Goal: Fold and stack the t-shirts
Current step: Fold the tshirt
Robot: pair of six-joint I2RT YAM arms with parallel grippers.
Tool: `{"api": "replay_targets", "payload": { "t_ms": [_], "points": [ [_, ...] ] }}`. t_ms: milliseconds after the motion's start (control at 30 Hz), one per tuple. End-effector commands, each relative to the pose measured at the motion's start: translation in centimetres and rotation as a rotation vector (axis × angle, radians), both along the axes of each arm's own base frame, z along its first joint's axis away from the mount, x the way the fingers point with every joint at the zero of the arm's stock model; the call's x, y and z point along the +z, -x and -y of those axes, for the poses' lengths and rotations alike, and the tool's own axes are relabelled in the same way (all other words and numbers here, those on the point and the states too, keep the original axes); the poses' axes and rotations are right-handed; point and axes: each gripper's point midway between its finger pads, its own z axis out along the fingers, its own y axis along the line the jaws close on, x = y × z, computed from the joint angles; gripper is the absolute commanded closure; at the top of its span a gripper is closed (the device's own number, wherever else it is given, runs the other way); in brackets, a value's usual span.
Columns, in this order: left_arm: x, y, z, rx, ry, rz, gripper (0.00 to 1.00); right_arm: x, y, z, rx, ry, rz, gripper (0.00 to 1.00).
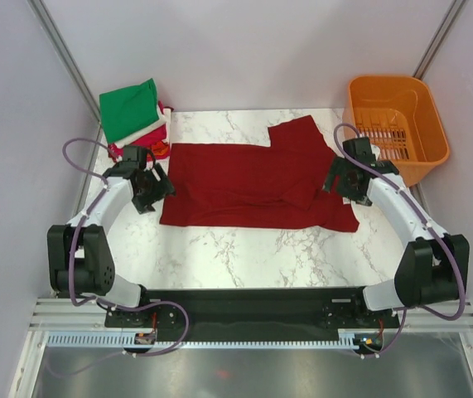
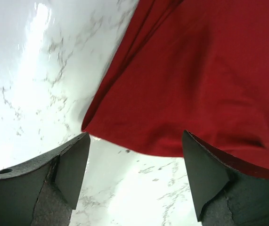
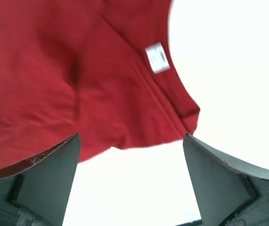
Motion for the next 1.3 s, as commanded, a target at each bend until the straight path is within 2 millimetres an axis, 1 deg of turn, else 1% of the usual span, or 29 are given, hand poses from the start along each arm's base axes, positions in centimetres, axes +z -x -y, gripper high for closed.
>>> {"api": "replay_targets", "payload": {
  "t_ms": [0,33,67,100,167,200,233,267,300,333,400,467,567,633,700,733,767,833,867,900,933,967,1000,1033,1067,1133,1200,1233,1267],
  "points": [
    [-3.3,1.7,1.1,-0.002,0.059,-0.046,0.14,-2.6,2.0,-0.9,-0.008,-0.087,-0.037,0.02],
    [-3.9,2.0,1.6,-0.008,0.082,-0.056,0.14,-2.9,2.3,-0.8,-0.011,-0.083,-0.041,0.02],
    [-5.0,2.9,1.8,-0.008,0.096,-0.083,0.14,-3.3,2.6,-0.7,-0.013,-0.083,-0.052,0.02],
    [-5.3,2.8,2.0,-0.002,0.108,-0.079,0.14,-4.1,3.2,-0.7,-0.01,-0.089,-0.078,0.02],
    [-6.4,3.6,2.2,0.0,0.123,-0.11,0.11,-4.8,3.6,-0.3,-0.019,-0.112,-0.092,0.02],
    [-6.7,3.7,2.3,0.007,0.127,-0.115,0.11,-5.5,4.1,-0.3,-0.019,-0.132,-0.111,0.02],
    [-7.0,3.6,2.0,0.018,0.114,-0.112,0.1,-5.8,4.0,0.3,-0.04,-0.147,-0.103,0.02],
    [-7.2,3.7,1.9,0.027,0.112,-0.112,0.1,-6.2,4.0,0.5,-0.044,-0.157,-0.113,0.02],
    [-7.3,3.6,1.8,0.037,0.11,-0.109,0.1,-6.8,4.4,0.4,-0.046,-0.179,-0.131,0.02],
    [-7.3,3.3,1.7,0.044,0.105,-0.093,0.1,-7.1,4.2,0.8,-0.054,-0.187,-0.128,0.02],
    [-7.0,2.8,1.7,0.052,0.106,-0.075,0.1,-8.2,4.3,0.8,-0.053,-0.193,-0.153,0.02],
    [-6.7,2.3,1.5,0.054,0.098,-0.061,0.11,-9.0,4.2,0.1,-0.037,-0.224,-0.167,0.04],
    [-6.1,1.9,1.0,0.069,0.072,-0.029,0.11,-9.7,4.5,0.2,-0.038,-0.218,-0.181,0.04],
    [-6.2,2.0,0.6,0.077,0.05,-0.03,0.11,-10.2,4.7,0.5,-0.045,-0.202,-0.186,0.04],
    [-6.8,2.0,0.5,0.082,0.044,-0.043,0.16,-10.7,5.1,0.7,-0.043,-0.193,-0.201,0.07],
    [-7.5,2.2,0.4,0.087,0.041,-0.063,0.18,-10.9,5.1,1.0,-0.052,-0.175,-0.205,0.08],
    [-7.8,2.2,0.4,0.09,0.038,-0.069,0.25,-11.2,5.3,1.3,-0.054,-0.162,-0.212,0.12],
    [-8.4,2.3,0.2,0.1,0.024,-0.07,0.31,-11.4,5.6,1.5,-0.058,-0.15,-0.215,0.2],
    [-8.5,2.3,0.2,0.104,0.027,-0.066,0.38,-11.5,5.6,1.6,-0.06,-0.141,-0.213,0.39],
    [-8.6,2.2,0.2,0.106,0.028,-0.063,0.42,-11.4,5.6,2.5,-0.092,-0.14,-0.209,0.51],
    [-8.8,2.1,0.2,0.107,0.029,-0.063,0.48,-11.1,5.5,2.7,-0.103,-0.133,-0.199,0.6],
    [-8.9,1.9,0.2,0.108,0.028,-0.06,0.59,-10.9,5.5,2.9,-0.103,-0.125,-0.192,0.67],
    [-9.0,1.8,0.2,0.106,0.027,-0.061,0.67,-10.7,5.3,3.2,-0.107,-0.109,-0.186,0.68],
    [-8.9,1.4,0.2,0.104,0.028,-0.052,0.81,-10.5,5.3,3.3,-0.108,-0.106,-0.181,0.68],
    [-9.2,1.4,0.2,0.104,0.027,-0.064,0.98,-10.5,5.2,3.2,-0.108,-0.108,-0.181,0.68],
    [-9.2,1.4,0.2,0.106,0.028,-0.064,0.98,-10.4,5.3,3.3,-0.111,-0.102,-0.19,0.67],
    [-8.2,1.4,0.3,0.11,0.035,-0.03,0.98,-10.0,5.2,3.4,-0.109,-0.098,-0.189,0.57],
    [-8.0,1.9,0.2,0.11,0.034,-0.027,0.98,-9.8,5.3,3.5,-0.11,-0.095,-0.184,0.37],
    [-7.7,2.1,0.2,0.112,0.035,-0.013,0.98,-9.7,5.4,3.5,-0.113,-0.093,-0.184,0.28]
  ]
}}
